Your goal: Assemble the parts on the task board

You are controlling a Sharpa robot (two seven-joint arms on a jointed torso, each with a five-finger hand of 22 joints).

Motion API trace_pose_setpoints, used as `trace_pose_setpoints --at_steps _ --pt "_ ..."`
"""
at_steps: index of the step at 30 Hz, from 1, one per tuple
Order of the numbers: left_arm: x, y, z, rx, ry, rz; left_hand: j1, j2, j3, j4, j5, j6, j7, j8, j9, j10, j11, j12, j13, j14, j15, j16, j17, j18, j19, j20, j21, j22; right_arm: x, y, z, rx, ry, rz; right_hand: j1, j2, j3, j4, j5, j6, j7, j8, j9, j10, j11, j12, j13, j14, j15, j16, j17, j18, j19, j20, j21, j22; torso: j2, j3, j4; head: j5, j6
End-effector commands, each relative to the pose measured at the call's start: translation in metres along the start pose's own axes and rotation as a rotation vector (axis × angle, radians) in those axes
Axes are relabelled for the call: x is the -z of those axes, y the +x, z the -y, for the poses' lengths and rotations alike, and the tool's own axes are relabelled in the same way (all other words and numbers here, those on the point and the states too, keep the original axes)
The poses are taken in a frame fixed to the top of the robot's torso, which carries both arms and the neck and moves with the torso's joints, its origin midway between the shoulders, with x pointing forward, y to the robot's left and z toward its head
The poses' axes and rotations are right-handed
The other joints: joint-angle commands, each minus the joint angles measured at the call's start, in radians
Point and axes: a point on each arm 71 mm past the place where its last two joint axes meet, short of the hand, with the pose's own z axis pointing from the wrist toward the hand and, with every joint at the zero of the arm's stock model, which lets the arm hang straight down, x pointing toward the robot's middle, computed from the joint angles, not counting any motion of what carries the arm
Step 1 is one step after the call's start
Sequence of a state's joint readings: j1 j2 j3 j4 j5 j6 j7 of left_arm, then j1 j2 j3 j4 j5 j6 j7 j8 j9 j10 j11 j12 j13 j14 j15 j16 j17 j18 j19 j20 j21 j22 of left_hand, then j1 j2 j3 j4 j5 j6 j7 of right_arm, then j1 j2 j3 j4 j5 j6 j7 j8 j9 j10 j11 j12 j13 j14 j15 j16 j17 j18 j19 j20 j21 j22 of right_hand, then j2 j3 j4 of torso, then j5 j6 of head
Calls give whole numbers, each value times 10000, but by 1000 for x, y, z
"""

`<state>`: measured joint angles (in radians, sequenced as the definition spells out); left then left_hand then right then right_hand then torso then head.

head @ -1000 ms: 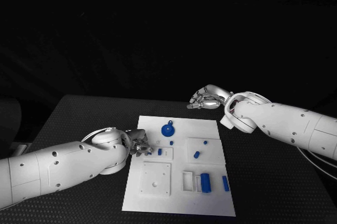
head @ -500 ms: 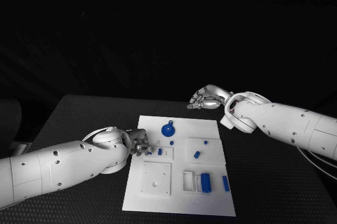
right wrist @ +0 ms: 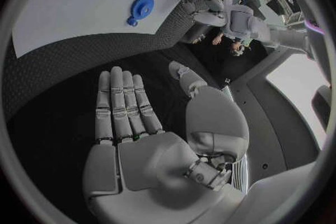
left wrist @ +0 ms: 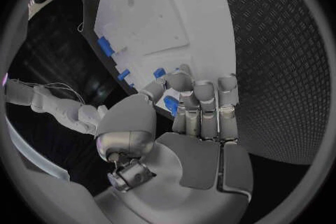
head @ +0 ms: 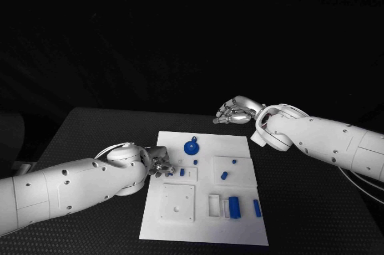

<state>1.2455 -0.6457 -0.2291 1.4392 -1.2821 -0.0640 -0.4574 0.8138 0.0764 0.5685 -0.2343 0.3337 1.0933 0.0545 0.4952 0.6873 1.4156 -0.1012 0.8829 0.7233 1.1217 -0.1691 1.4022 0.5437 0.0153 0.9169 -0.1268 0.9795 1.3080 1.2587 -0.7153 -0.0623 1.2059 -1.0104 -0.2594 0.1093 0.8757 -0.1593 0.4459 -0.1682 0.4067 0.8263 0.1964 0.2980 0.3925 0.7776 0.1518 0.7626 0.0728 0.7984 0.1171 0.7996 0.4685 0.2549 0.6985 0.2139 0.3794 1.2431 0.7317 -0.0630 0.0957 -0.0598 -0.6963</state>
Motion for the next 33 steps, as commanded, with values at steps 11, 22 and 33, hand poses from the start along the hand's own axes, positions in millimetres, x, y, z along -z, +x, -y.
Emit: trace_pose_setpoints --at_steps 11,22,33 --pt "-5 15 8 -543 -154 -1015 19 69 3 77 -143 593 -530 69 -4 -51 -36 52 19 131 -237 67 5 78 15 -1329 68 199 0 2 -2 -10 -86 -125 19 74 -39 3 31 -48 4 38 -17 28 32 48 -12 -54 31 36 -16 69 65 40 -54 17 6 -8 -4 -4 -7" --pt "-5 16 10 -713 -177 -1075 -38 39 -16 159 -196 579 -524 88 2 -58 -26 59 22 118 -237 68 1 75 4 -1331 74 195 0 2 -2 -12 -89 -132 19 74 -39 2 33 -48 4 38 -18 27 32 49 -14 -55 31 36 -18 69 66 40 -57 19 3 -5 -1 -11 -13" --pt "-6 15 10 -683 -201 -1014 -272 -475 -88 641 -1033 532 -527 163 7 -69 -22 81 22 98 -248 86 -20 94 -27 -1369 90 178 0 2 -2 -13 -94 -132 18 71 -40 3 35 -50 5 38 -21 25 33 50 -16 -57 32 37 -20 69 66 40 -62 22 1 -6 4 -27 -4"
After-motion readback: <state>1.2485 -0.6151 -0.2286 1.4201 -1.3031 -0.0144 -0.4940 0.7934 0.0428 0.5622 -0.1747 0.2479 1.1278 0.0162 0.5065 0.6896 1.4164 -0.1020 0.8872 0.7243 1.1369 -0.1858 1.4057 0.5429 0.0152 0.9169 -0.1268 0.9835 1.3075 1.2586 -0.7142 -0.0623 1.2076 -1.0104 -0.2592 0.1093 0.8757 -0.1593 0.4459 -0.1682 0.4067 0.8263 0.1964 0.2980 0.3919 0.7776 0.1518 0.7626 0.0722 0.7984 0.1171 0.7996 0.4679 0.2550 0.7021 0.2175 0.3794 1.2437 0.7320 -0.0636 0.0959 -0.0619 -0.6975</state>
